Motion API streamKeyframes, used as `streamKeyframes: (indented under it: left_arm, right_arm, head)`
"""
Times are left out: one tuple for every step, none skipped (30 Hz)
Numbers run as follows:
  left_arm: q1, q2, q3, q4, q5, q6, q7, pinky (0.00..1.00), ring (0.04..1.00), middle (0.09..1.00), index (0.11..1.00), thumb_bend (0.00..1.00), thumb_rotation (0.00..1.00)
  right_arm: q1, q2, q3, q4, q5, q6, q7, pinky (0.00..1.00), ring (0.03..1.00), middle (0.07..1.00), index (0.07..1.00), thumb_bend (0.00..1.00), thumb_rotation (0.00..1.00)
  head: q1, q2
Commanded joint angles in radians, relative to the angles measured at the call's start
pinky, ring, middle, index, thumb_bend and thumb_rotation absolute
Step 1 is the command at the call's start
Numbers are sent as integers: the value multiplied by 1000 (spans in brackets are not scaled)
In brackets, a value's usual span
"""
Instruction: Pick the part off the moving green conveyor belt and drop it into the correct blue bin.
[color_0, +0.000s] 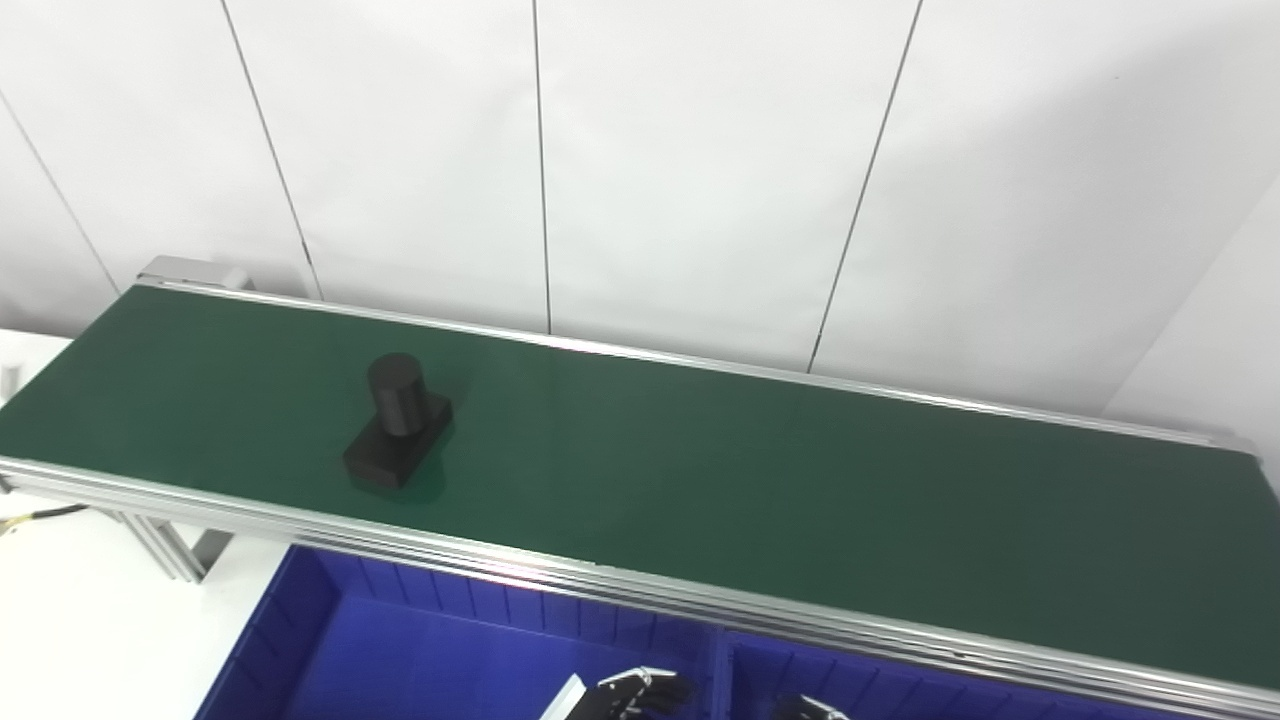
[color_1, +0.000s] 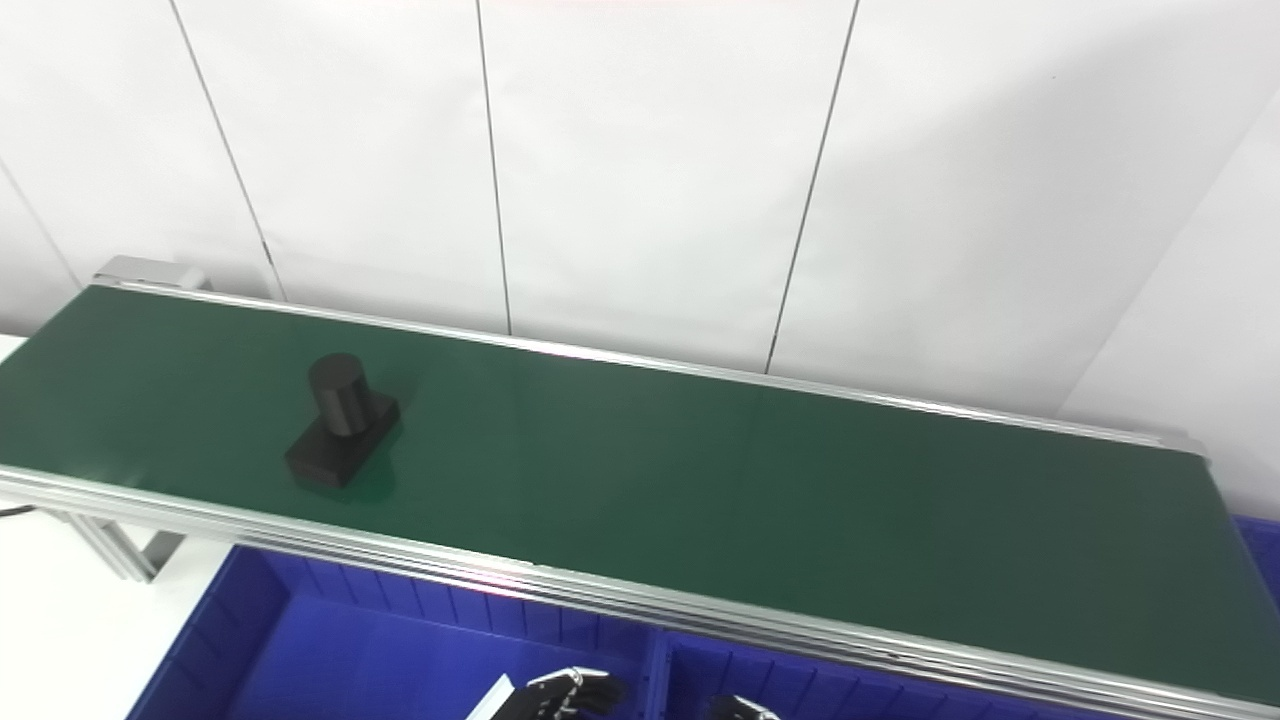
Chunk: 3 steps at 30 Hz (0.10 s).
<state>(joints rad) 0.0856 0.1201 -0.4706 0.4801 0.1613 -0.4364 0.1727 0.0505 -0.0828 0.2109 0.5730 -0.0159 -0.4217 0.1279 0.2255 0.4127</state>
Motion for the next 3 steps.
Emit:
streamKeyframes:
  left_arm:
    - [-20, -8, -8, -4, -2, -34, 23, 671, 741, 764, 731, 1000, 173]
    - [-21, -7, -11, -3, -2, -34, 27, 670, 739, 763, 729, 1000, 177]
    - [-22, -7, -14, -3, -1, -34, 29, 669, 739, 762, 729, 1000, 178]
  right_arm:
    - [-14, 2, -6, -10, 7, -48, 8, 615, 705, 757, 752, 1000, 262]
    - [-14, 2, -6, -12, 4, -48, 5, 614, 703, 755, 751, 1000, 267]
    - [-14, 1, -6, -12, 2, -48, 3, 614, 703, 755, 751, 1000, 268]
  head:
    - [0, 1]
    - [1, 2]
    - [1, 2]
